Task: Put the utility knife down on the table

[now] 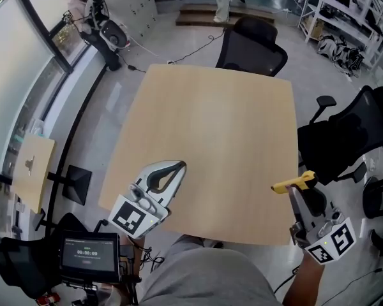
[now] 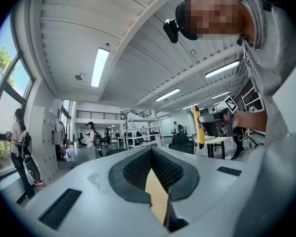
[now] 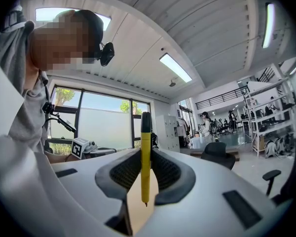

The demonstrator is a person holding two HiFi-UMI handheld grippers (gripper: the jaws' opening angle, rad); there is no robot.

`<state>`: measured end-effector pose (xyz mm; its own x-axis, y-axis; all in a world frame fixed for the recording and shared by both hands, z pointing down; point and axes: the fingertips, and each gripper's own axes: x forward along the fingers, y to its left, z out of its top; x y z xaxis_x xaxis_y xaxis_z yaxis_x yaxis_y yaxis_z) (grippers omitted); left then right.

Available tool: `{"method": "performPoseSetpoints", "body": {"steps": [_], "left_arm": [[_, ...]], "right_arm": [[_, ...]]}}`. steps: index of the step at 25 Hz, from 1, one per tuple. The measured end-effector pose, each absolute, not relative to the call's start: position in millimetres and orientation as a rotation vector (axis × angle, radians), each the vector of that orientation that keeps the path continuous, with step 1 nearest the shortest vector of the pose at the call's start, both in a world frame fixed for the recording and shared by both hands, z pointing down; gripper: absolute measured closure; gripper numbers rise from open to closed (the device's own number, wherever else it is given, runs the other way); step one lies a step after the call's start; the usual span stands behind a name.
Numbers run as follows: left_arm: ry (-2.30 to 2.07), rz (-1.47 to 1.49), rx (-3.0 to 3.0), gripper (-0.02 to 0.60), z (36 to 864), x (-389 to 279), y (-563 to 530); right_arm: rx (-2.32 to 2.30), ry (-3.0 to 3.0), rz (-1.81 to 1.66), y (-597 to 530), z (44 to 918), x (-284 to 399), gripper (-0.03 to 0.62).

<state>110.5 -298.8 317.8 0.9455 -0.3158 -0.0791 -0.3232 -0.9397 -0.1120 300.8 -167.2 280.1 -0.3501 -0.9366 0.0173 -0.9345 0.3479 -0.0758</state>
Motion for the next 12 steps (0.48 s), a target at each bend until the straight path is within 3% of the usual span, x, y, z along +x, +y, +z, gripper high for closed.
{"method": "performPoseSetpoints", "body": {"steps": [12], "left_arm": [[0.504,0.065,-3.008,0.577,325,125,-351]], "right_arm": [[-1.734,2.579,-0.156,-248,292,320,0.522]]}}
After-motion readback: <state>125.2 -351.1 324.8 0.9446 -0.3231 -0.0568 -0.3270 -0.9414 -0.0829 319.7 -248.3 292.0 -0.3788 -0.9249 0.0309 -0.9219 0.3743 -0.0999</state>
